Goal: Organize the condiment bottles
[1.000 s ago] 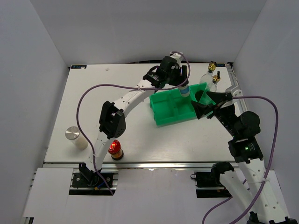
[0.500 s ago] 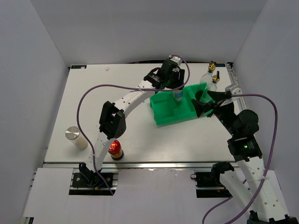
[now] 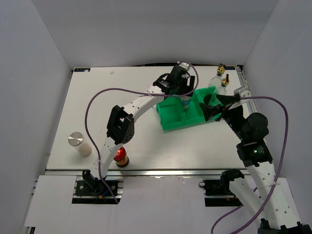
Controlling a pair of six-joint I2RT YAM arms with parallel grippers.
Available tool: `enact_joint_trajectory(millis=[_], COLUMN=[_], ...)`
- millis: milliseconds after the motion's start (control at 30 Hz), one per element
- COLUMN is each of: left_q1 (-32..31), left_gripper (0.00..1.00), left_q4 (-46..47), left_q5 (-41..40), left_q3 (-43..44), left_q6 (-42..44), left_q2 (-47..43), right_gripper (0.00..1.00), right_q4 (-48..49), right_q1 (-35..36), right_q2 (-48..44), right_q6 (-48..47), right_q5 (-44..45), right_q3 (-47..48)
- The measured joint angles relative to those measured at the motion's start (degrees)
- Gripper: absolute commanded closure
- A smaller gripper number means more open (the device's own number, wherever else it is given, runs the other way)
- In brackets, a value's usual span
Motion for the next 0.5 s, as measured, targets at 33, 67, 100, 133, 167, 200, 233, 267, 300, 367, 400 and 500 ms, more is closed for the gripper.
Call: enact_joint_trajectory(millis=[33, 67, 100, 133, 167, 200, 233, 267, 300, 367, 400, 500], left_q1=[0.0, 0.0, 0.0, 0.0, 0.0, 0.0, 0.0, 0.0, 0.0, 0.0, 0.0, 0.0], left_gripper=[0.02, 0.02, 0.02, 0.02, 0.02, 0.02, 0.02, 0.02, 0.02, 0.02, 0.02, 0.02], left_q4=[0.3, 0.5, 0.7, 0.9, 1.0, 1.2, 1.4, 1.5, 1.5, 1.6, 1.4, -0.6], left_q5=[-0.3, -0.4, -0.7, -0.7, -0.8, -1.0, -1.1, -1.2, -1.2, -1.4, -1.7, -3.5], left_q3=[0.1, 0.1, 0.1, 0.1, 0.2, 0.4, 0.6, 1.0, 1.3, 2.0, 2.1, 2.2], left_q6=[0.2, 0.1, -0.1, -0.2, -0.2, -0.2, -0.2, -0.2, -0.1, 0.1, 0.3, 1.3], left_q2=[0.3, 0.5, 0.6, 0.6, 0.6, 0.6, 0.6, 0.6, 0.6, 0.5, 0.3, -1.5], right_gripper=[0.11, 0.11, 0.11, 0.11, 0.1, 0.1, 0.11, 0.11, 0.1, 0.11, 0.1, 0.11], right_q4=[0.0, 0.0, 0.0, 0.0, 0.0, -0.1, -0.1, -0.2, -0.3, -0.6, -0.8, -2.1], right_q1=[0.0, 0.0, 0.0, 0.0, 0.0, 0.0, 0.0, 0.0, 0.0, 0.0, 0.0, 0.1], right_q2=[0.0, 0.1, 0.2, 0.3, 0.5, 0.7, 0.8, 1.0, 1.2, 1.6, 1.9, 3.1], right_q6=[0.0, 0.0, 0.0, 0.0, 0.0, 0.0, 0.0, 0.0, 0.0, -0.4, -0.5, -1.2], right_q5=[0.0, 0.0, 0.0, 0.0, 0.0, 0.0, 0.0, -0.1, -0.4, -1.4, -2.2, -6.3], right_q3=[0.0, 0.0, 0.0, 0.0, 0.0, 0.0, 0.0, 0.0, 0.0, 0.0, 0.1, 0.8])
